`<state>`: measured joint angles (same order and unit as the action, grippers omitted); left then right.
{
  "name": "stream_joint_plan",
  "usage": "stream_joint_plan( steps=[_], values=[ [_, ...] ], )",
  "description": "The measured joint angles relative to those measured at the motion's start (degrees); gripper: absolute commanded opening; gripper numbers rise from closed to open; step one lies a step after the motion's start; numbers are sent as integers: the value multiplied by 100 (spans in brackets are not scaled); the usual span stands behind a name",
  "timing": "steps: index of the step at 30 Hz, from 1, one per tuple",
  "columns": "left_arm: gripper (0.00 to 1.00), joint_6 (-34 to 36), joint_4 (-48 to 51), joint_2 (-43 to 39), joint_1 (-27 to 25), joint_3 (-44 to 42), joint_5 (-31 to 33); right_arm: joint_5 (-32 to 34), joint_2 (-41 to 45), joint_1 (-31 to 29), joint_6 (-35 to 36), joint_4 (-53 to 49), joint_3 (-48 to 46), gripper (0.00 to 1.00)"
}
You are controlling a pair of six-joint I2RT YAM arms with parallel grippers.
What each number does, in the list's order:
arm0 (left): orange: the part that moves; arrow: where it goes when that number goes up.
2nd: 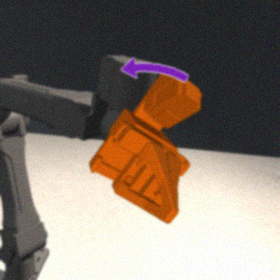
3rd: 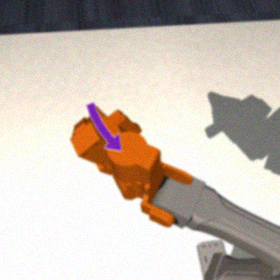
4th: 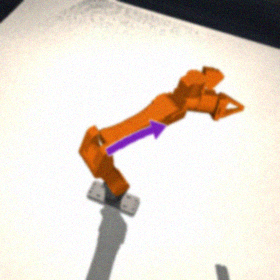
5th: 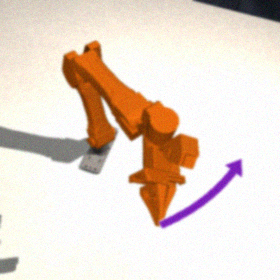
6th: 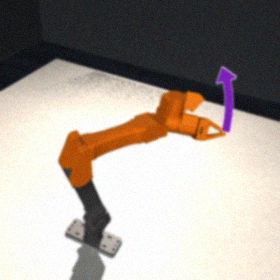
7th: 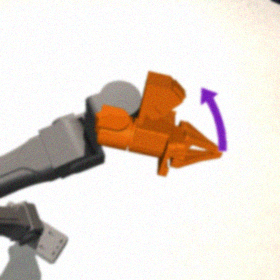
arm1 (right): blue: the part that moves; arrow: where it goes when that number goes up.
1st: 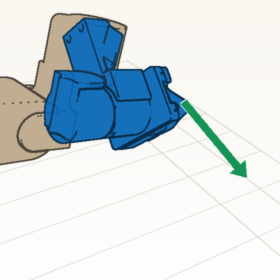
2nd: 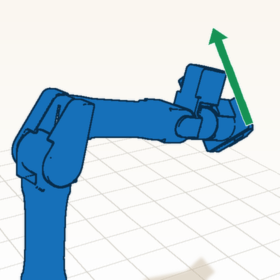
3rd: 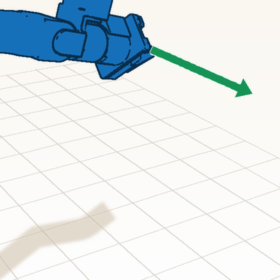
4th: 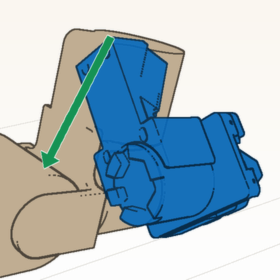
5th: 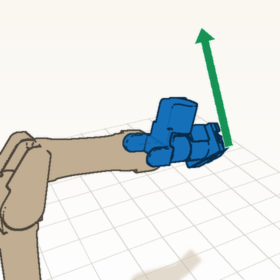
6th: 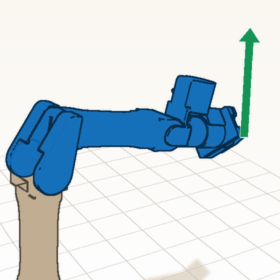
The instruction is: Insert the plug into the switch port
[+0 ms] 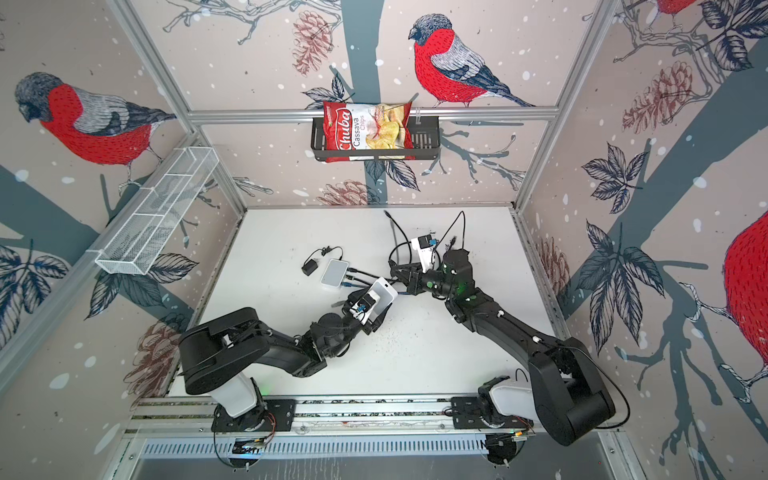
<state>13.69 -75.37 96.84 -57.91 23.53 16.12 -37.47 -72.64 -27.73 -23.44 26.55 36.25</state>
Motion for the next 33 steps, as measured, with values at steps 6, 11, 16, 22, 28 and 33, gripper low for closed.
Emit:
stream_joint_plan(
  steps=[6, 11, 16, 22, 28, 33],
  values=[
    [61, -44, 87, 66, 0, 87, -68, 13, 199, -111, 127, 13, -127, 3],
    [61, -85, 175, 0, 0, 103, -92, 35, 273, -238, 256, 20, -188, 3],
    [61, -136, 299, -63, 4, 101, -94, 184, 280, -315, 380, -2, -245, 3],
    [61, -155, 369, -94, 4, 101, -94, 345, 295, -374, 417, -11, -304, 3],
    [60, -223, 459, -127, 4, 98, -103, 492, 302, -442, 413, 120, -402, 3],
    [60, -459, 597, -212, 7, 177, -76, 778, 306, -588, 396, 525, -533, 2]
  ],
)
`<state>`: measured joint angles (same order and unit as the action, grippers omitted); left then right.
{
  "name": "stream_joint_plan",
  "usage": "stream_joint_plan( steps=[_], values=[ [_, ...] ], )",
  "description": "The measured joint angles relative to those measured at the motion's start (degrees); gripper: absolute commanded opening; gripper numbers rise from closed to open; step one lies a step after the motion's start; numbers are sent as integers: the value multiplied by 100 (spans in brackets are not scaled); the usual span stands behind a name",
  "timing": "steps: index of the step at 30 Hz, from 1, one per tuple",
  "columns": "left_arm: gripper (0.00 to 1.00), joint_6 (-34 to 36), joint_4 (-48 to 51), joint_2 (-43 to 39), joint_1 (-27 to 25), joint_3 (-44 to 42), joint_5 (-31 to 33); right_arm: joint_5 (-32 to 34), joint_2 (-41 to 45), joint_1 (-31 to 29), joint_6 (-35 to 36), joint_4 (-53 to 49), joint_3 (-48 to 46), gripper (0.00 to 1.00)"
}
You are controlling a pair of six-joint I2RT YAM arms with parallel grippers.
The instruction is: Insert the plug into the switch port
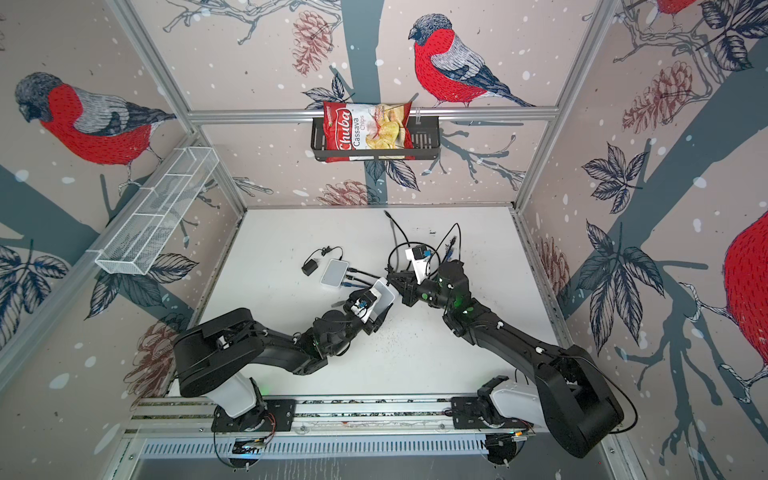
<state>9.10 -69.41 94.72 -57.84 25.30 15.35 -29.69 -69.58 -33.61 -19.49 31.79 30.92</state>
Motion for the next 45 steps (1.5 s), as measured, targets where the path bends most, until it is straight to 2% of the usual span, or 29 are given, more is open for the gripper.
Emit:
stream_joint_plan(
  steps=[8, 26, 32, 36, 39, 45],
  values=[
    [60, -70, 28, -144, 2, 140, 190, 411, 26, -195, -175, 575, -109, 1],
    [59, 356, 46, -297, 72, 153, 527, 404, -544, -278, -442, 651, 304, 2],
    [59, 356, 195, -356, 120, 162, 564, 466, -616, -299, -448, 540, 446, 6],
    [59, 48, 787, -632, 120, 162, 560, 481, -621, -308, -417, 59, 680, 9],
    [59, -365, 1318, -911, 120, 111, 422, 407, -649, -308, -284, -382, 879, 15],
    [59, -1215, 2210, -1491, 116, -197, 144, 385, -682, -227, 2, -1189, 1167, 32]
  ],
)
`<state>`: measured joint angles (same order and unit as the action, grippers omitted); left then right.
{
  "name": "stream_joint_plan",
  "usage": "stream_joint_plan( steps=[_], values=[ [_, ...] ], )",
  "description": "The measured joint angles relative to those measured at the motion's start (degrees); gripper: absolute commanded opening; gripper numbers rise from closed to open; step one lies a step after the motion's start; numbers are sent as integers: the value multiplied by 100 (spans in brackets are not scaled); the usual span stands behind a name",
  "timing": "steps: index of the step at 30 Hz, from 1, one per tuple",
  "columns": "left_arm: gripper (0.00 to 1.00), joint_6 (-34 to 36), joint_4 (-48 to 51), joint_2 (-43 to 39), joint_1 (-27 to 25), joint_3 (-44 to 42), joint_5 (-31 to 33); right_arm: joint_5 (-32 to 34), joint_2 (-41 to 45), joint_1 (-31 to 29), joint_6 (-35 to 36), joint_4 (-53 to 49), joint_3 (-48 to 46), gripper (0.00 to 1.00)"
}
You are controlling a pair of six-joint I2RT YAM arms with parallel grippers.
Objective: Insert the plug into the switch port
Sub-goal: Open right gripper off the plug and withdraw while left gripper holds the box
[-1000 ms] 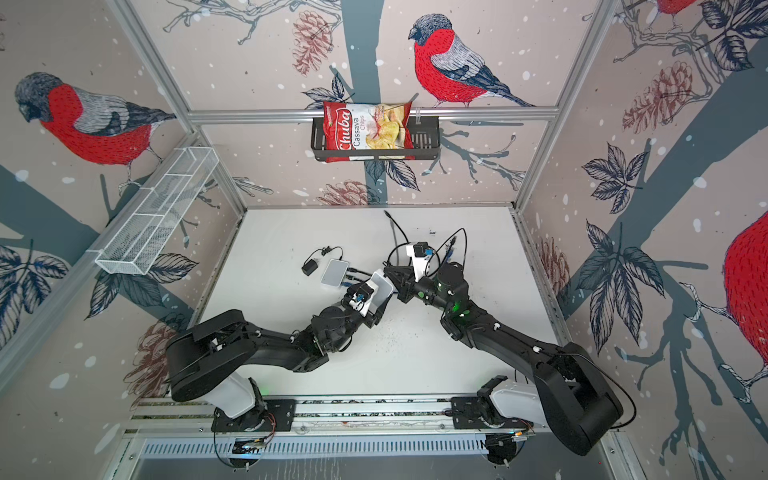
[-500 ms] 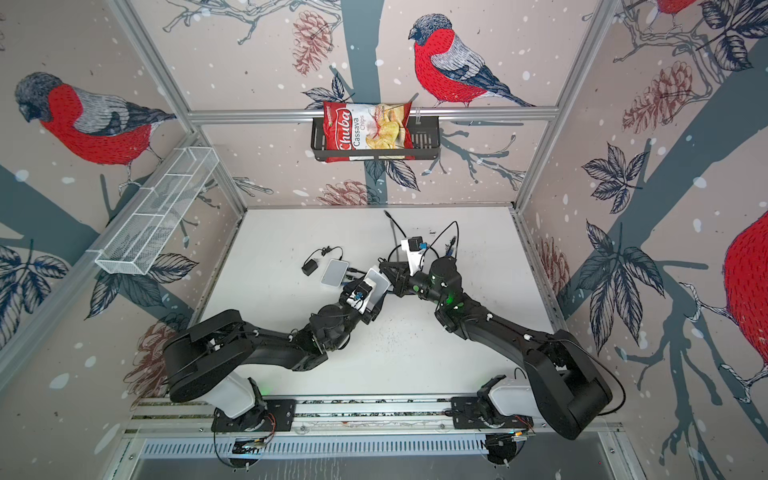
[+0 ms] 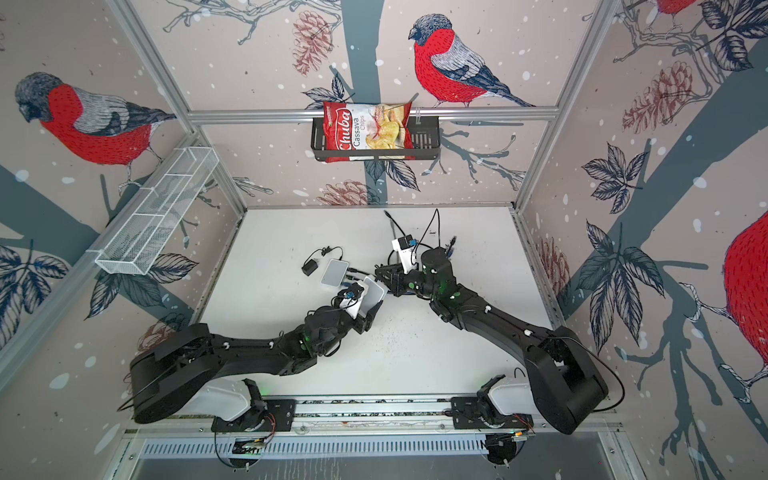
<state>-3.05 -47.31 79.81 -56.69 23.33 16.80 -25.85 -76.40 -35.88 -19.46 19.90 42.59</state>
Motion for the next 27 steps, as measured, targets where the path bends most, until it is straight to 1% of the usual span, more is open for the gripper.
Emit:
stream_joint_plan(
  steps=[2, 7, 14, 17, 22, 23, 27],
  values=[
    [60, -275, 389, -127, -2, -17, 50, 85, 31, 79, 35, -120, 48, 35],
    [60, -894, 1429, -339, 61, 9, 402, 142, 111, 337, 201, -267, 177, 40],
    [60, -1543, 2647, -433, 201, 245, 726, 601, 48, 1069, 227, -595, 308, 41],
    [60, -1808, 3150, -433, 240, 319, 754, 896, -136, 1320, 151, -868, 420, 41],
    [60, -2142, 3679, -527, 258, 247, 763, 1274, -575, 1456, 151, -1235, 769, 41],
    [60, -2203, 3711, -566, 262, 203, 763, 1340, -695, 1456, 149, -1311, 879, 40],
    [61, -2358, 3786, -627, 286, 92, 761, 1528, -1419, 1475, 149, -1690, 1510, 33]
  ],
)
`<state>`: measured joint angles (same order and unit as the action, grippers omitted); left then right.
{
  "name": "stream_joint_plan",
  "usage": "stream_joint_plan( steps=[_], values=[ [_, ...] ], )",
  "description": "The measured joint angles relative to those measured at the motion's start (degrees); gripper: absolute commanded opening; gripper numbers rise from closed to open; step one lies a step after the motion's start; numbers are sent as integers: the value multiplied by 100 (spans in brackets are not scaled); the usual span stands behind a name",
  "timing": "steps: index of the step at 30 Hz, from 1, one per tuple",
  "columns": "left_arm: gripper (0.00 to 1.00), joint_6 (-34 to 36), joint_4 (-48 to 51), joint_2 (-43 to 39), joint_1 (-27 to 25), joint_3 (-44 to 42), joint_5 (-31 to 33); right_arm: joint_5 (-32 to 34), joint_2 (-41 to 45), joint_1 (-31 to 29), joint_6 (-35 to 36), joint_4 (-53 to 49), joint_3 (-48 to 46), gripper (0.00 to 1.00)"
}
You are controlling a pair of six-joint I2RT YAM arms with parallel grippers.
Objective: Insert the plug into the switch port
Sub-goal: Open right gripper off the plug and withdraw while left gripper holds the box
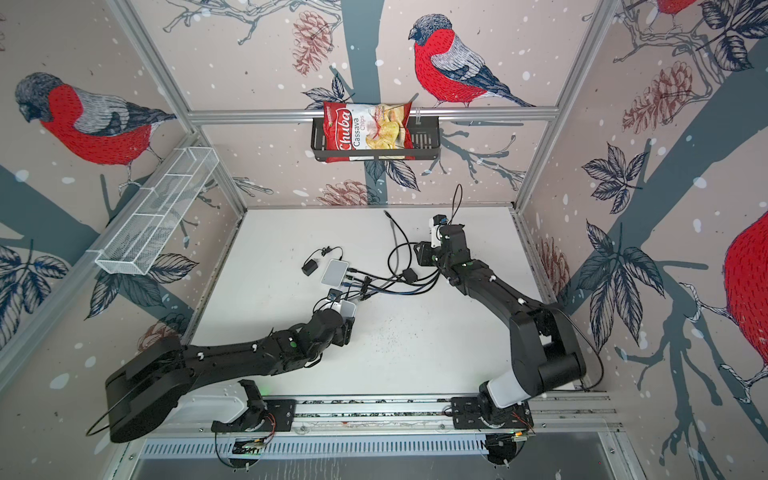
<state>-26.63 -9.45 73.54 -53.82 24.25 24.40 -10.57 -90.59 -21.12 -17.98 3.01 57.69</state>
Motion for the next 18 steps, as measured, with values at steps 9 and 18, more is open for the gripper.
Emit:
stream_joint_plan(
  steps=[9, 18],
  values=[
    [61, 94, 227, 380, 31, 192, -203, 516, -1572, -205, 153, -793, 1283, 30],
    [61, 667, 511, 586, 31, 472, -699, 879, -2658, -337, 310, -1237, 2260, 30]
  ],
)
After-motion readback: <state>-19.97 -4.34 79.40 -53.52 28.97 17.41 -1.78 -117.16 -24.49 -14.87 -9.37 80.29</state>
